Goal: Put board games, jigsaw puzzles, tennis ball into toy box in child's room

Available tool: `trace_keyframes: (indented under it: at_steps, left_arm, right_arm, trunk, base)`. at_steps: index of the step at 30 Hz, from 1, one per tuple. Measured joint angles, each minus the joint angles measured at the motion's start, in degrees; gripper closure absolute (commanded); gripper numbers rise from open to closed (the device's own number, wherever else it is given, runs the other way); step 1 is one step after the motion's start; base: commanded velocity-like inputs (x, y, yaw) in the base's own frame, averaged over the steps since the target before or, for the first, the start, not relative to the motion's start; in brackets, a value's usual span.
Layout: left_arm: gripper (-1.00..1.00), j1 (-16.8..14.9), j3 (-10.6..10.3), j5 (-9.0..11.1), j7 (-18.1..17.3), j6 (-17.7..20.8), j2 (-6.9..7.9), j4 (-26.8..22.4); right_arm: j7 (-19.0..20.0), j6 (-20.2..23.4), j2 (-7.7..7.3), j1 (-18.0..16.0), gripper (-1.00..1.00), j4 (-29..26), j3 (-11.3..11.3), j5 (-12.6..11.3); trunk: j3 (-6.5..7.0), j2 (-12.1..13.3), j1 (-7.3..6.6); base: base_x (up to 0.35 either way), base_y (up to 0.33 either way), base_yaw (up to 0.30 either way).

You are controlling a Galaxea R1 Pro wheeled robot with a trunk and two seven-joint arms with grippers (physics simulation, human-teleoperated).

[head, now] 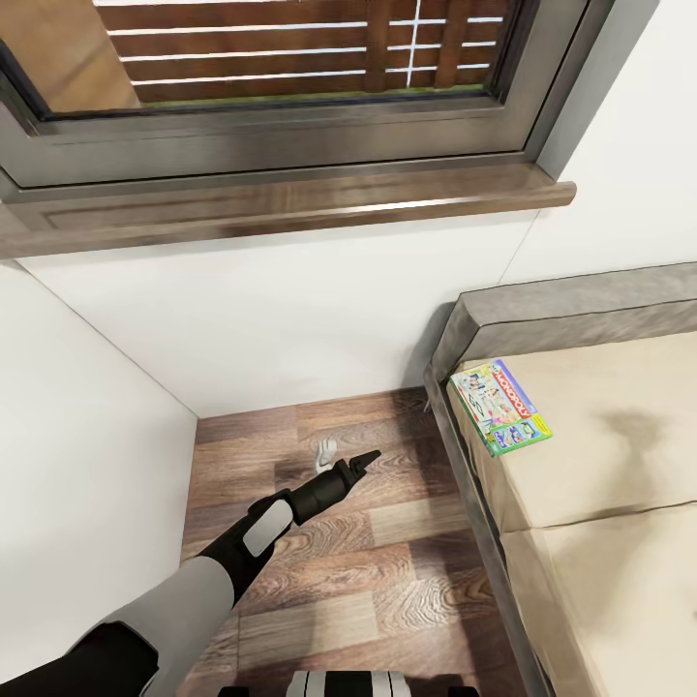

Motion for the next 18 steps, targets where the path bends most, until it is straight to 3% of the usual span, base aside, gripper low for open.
trace_keyframes:
  at_steps: [11, 18]
  left_arm:
    - [-1.0, 0.05, 0.06, -0.06, 0.08, -0.13, 0.0, 0.0]
    - [-1.0, 0.05, 0.05, -0.06, 0.03, -0.15, 0.0, 0.01]
  right_arm:
    - [0.03, 0.03, 0.01, 0.06, -1.0, -0.08, 0.01, -0.03]
    - [0.01, 0.04, 0.05, 0.05, -1.0, -0.09, 0.01, -0.03]
  trunk:
    - [0.0, 0.0, 0.0]
    - [0.0, 0.0, 0.0]
  base:
    - [0.0, 0.0, -0.01]
    - [0.003, 0.003, -0.13]
